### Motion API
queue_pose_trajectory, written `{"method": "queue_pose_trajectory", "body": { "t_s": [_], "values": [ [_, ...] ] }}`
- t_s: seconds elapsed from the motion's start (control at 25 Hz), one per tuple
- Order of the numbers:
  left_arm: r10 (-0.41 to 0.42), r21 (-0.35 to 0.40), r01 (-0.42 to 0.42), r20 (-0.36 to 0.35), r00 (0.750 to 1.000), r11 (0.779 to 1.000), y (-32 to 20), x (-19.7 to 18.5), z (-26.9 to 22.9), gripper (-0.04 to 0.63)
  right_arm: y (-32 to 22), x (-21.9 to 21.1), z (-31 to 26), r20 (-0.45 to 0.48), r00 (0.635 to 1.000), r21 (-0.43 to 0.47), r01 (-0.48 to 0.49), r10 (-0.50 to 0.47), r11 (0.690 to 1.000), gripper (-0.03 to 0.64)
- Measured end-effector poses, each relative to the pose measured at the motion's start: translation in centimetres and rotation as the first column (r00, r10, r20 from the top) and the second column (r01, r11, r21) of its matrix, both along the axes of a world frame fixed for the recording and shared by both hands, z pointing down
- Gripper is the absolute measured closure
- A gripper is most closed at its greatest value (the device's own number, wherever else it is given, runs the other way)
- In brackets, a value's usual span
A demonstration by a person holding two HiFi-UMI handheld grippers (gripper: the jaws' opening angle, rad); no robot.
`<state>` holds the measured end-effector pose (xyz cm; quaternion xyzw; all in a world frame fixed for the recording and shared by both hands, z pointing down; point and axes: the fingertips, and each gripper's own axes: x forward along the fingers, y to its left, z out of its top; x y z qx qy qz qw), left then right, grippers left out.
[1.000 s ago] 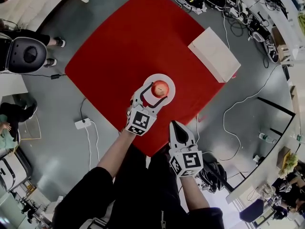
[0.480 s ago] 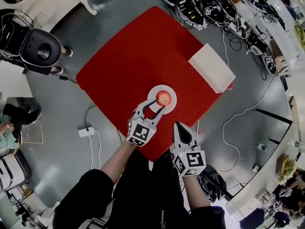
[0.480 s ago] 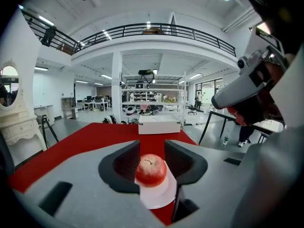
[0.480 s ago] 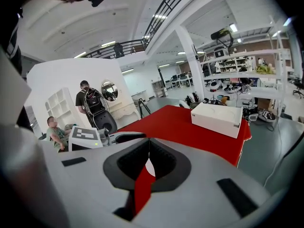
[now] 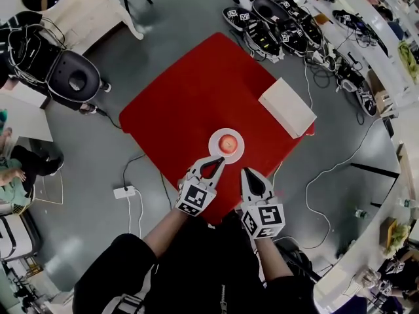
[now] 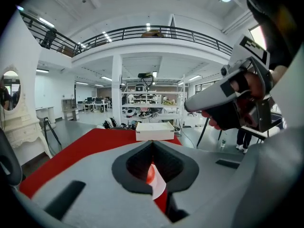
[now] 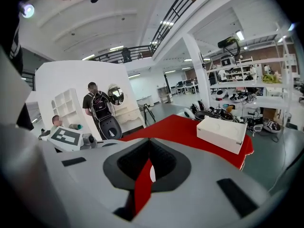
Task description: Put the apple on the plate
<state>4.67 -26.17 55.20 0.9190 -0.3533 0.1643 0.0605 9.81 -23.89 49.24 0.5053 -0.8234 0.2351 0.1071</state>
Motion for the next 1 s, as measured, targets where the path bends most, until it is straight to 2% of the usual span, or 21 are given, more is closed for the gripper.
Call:
{"method": "queue_pose_trajectory", "body": {
  "t_s": [0.48, 0.72, 1.0],
  "values": [
    [-0.007, 0.006, 0.008, -0.06, 0.998, 1.0, 4.3, -1.5, -7.4, 0.589, 2.8, -1.4, -2.9, 0.015, 0.997, 0.029, 0.078, -0.079, 0.997, 0.606],
    [-0.053, 0.002, 0.054, -0.074, 0.996, 0.999, 5.4, -3.5, -8.3, 0.589, 2.8, -2.6, -3.6, 0.003, 0.994, 0.064, 0.113, -0.113, 0.992, 0.606],
    [-0.084, -0.023, 0.082, -0.073, 0.994, 0.996, 6.2, -4.8, -7.9, 0.589, 2.9, -3.8, -3.5, -0.005, 0.99, 0.054, 0.14, -0.14, 0.989, 0.606]
  ]
}}
